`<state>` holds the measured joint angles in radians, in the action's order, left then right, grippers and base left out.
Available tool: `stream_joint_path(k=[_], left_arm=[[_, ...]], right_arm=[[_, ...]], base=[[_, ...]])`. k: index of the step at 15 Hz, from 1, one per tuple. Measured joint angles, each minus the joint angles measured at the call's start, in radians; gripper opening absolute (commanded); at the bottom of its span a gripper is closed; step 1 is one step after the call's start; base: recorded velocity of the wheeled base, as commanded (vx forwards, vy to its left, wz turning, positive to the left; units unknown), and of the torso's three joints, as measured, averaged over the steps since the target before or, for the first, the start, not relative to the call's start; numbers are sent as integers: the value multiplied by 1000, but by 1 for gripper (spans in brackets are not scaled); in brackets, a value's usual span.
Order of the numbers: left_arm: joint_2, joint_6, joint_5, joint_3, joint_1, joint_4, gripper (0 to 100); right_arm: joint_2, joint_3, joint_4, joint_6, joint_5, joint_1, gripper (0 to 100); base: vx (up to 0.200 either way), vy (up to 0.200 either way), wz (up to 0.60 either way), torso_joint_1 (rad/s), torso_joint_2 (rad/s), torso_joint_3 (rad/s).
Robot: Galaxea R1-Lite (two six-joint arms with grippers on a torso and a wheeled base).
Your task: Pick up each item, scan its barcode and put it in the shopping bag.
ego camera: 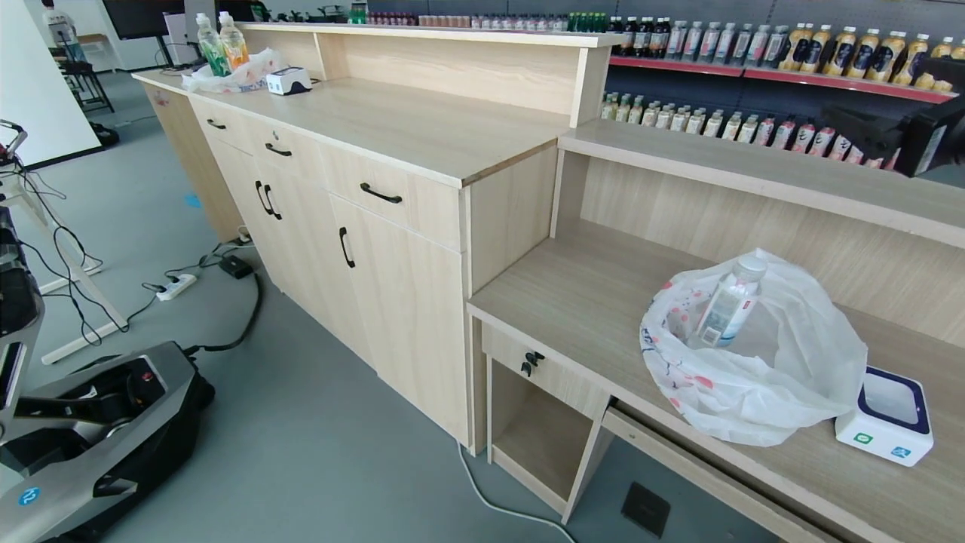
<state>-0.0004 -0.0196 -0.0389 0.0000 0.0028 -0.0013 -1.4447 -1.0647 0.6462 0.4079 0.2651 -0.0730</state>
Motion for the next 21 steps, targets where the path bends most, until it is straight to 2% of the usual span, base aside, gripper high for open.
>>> stream_joint_path(k=[3, 8, 12, 17, 19, 21], left_arm=[[0, -1, 0, 0, 0, 0, 100], [0, 0, 0, 0, 0, 0, 100], [0, 0, 0, 0, 0, -1, 100], [0, 0, 0, 0, 0, 1, 100], [0, 0, 0, 0, 0, 0, 100], [0, 0, 0, 0, 0, 0, 100]], right_arm=[[1, 17, -2, -2, -35, -17, 100], [7, 77, 8, 2, -34, -90, 100], [6, 85, 9, 1, -35, -114, 100], [1, 84, 25, 15, -16, -119, 100], [-3, 85, 22, 25, -58, -121, 100], [-5, 97, -5, 20, -221, -121, 100]], base=[[0, 0, 0, 132, -303, -178], [0, 0, 0, 182, -423, -230], [0, 0, 0, 144, -314, -170], [0, 0, -600, 14, -20, -11], [0, 0, -600, 7, 2, 0], [0, 0, -600, 2, 0, 2]])
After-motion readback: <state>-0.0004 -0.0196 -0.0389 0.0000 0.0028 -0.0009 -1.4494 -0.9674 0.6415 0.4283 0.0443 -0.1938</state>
